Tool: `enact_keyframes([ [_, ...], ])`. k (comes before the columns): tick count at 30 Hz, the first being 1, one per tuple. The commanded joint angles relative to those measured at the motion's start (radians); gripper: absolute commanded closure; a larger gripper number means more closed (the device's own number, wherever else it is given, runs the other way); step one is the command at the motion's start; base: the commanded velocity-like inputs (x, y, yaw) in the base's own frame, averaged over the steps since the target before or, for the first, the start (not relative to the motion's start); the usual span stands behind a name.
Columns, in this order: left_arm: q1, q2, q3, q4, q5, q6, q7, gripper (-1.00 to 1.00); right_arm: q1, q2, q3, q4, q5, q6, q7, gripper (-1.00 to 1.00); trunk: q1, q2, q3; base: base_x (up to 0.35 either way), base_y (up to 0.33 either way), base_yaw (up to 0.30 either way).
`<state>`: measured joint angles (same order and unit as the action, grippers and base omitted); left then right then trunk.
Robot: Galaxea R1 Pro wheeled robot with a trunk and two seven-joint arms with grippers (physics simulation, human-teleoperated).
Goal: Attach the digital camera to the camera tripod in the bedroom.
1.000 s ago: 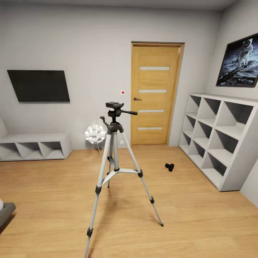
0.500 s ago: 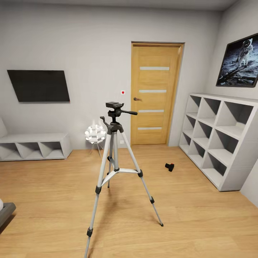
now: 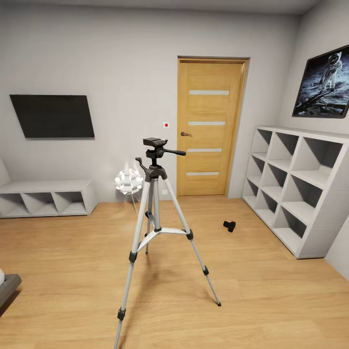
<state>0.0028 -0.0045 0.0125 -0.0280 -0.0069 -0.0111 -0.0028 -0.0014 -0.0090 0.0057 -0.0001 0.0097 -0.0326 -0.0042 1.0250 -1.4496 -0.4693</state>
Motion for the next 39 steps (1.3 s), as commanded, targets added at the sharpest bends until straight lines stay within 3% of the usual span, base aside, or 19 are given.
enact_keyframes([
  [1, 0.000, 0.000, 0.001, -0.001, -0.001, -0.001, 0.000, -1.00, 0.000, 0.000, 0.000, 0.000, 0.001, -0.003, 0.000, -1.00, 0.000, 0.000, -0.001, 0.000, 0.000, 0.000],
  [8, 0.000, -0.001, 0.000, -0.002, -0.001, -0.001, 0.000, -1.00, 0.000, 0.001, 0.000, 0.000, 0.001, -0.003, -0.002, -1.00, 0.000, 0.000, -0.001, 0.078, 0.000, 0.000],
  [28, 0.000, -0.001, 0.001, -0.001, -0.001, -0.001, 0.000, -1.00, 0.000, -0.002, 0.002, 0.000, 0.001, -0.003, -0.001, -1.00, 0.000, 0.000, -0.001, 0.300, 0.000, 0.000],
  [39, 0.000, -0.002, 0.001, -0.002, -0.001, -0.001, 0.000, -1.00, 0.000, -0.002, 0.001, 0.000, 0.001, -0.003, -0.002, -1.00, 0.000, 0.000, -0.001, 0.051, 0.000, 0.000],
])
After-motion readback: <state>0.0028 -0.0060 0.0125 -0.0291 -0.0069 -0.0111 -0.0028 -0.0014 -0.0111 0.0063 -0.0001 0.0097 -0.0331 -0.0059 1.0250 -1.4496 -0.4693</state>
